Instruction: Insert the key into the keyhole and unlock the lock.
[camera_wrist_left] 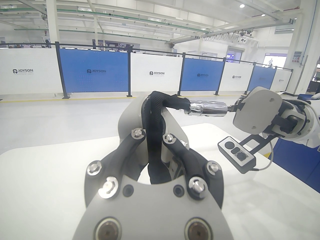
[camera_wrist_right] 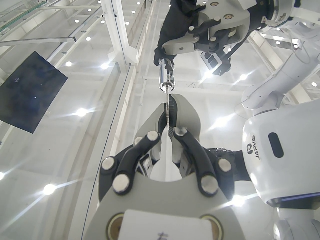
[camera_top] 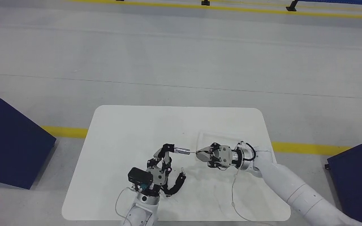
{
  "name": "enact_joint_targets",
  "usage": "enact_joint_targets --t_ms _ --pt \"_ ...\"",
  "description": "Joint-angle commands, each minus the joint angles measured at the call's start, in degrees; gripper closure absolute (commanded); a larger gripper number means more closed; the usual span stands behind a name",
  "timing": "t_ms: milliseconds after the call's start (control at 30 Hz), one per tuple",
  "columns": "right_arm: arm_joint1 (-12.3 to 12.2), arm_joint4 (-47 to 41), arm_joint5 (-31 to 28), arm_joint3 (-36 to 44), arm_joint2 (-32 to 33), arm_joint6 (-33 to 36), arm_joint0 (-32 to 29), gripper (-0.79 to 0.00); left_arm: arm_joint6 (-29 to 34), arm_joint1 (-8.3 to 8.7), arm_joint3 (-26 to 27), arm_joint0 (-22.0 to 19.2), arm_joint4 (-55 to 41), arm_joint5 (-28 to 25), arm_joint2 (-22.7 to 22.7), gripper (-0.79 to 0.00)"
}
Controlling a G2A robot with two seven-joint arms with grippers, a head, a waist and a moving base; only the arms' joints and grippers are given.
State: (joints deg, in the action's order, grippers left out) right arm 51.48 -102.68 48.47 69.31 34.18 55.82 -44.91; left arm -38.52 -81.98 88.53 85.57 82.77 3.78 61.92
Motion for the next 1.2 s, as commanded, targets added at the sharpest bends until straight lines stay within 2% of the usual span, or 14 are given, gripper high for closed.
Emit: enact_joint_targets --t_ms 0,333,367,400,633,767,900,1167 --pt "-0.16 0.15 -0.26 0.10 -0.22 0.26 0.05 0.000 0.06 -0.01 -0.07 -0.02 -0.07 -0.03 -0.01 0.000" --pt "-0.74 1.23 -1.80 0.16 -1.95 1.80 0.75 0.000 0.04 -0.08 -0.18 -0.08 -0.17 0.08 -0.01 0.000" --pt "-0.78 1.27 -2.00 0.15 -2.15 2.00 0.82 -0.234 0.03 -0.09 -0.20 -0.10 -0.17 0.09 -0.02 0.000" --pt "-0.82 1.30 -2.22 0.14 -2.34 2.22 0.91 -0.770 0.10 -0.10 -0.23 -0.09 -0.23 0.08 -0.03 0.000" --pt "-1.20 2.43 -3.80 -0.48 -3.61 3.79 1.62 -0.785 0.30 -0.14 -0.39 -0.16 -0.51 -0.12 -0.03 0.000" --pt "-1.52 8.11 -9.45 -2.86 -2.99 9.44 2.56 -0.785 0.83 -0.20 -0.63 -0.31 -0.73 0.11 -0.04 0.000" --pt "-1.74 17.40 -19.83 -6.19 -1.62 17.13 2.92 -0.785 1.14 -0.25 -0.89 -0.46 -0.86 0.31 -0.04 0.000" --pt "-2.33 29.41 -48.70 -8.70 3.67 17.17 0.23 -0.785 1.76 -0.41 -1.82 -0.98 -0.64 0.66 -0.42 0.000"
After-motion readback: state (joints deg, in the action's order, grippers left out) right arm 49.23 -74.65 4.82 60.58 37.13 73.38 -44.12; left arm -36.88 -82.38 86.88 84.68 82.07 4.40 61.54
